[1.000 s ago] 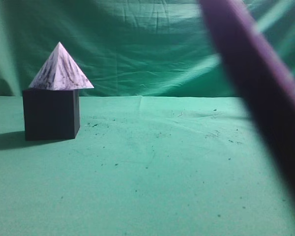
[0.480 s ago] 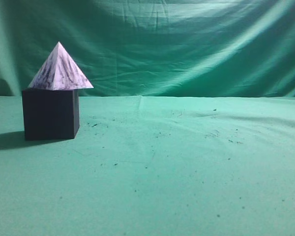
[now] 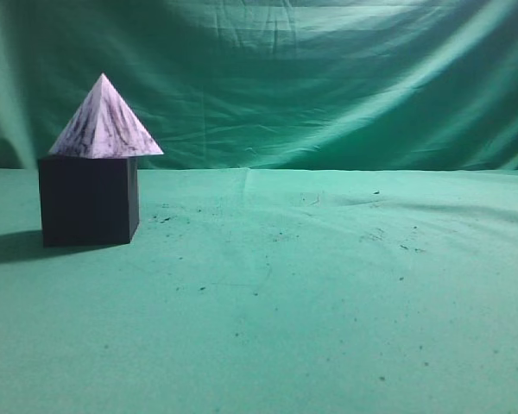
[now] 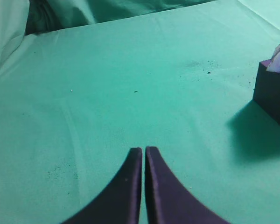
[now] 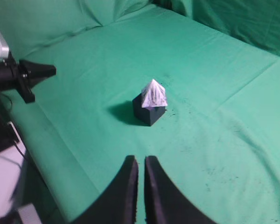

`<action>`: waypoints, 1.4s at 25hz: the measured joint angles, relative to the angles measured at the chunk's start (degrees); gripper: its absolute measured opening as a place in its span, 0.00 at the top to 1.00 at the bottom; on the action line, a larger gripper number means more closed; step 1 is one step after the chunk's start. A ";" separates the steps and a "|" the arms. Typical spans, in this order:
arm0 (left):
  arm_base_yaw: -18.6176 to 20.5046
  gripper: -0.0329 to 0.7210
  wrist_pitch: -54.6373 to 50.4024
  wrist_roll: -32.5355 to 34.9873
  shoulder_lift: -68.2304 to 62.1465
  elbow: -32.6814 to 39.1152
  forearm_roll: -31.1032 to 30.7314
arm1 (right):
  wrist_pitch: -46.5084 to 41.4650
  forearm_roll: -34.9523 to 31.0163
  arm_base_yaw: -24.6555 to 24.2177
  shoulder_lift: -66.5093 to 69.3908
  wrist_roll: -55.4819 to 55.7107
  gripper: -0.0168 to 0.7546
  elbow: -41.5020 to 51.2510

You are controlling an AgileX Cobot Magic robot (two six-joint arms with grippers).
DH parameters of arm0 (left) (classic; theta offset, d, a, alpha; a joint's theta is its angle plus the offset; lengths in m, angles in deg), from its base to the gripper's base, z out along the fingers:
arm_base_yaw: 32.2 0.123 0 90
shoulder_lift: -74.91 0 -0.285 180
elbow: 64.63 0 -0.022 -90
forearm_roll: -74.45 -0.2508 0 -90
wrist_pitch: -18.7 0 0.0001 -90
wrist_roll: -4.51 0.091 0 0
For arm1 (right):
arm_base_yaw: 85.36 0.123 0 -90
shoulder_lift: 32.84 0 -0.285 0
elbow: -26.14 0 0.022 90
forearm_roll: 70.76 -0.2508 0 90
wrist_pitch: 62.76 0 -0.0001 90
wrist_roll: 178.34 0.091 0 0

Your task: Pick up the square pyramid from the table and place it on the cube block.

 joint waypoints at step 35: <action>0.00 0.96 0.00 0.00 0.00 0.00 0.00 | 33.86 -1.13 -45.63 -29.77 -5.28 0.98 56.43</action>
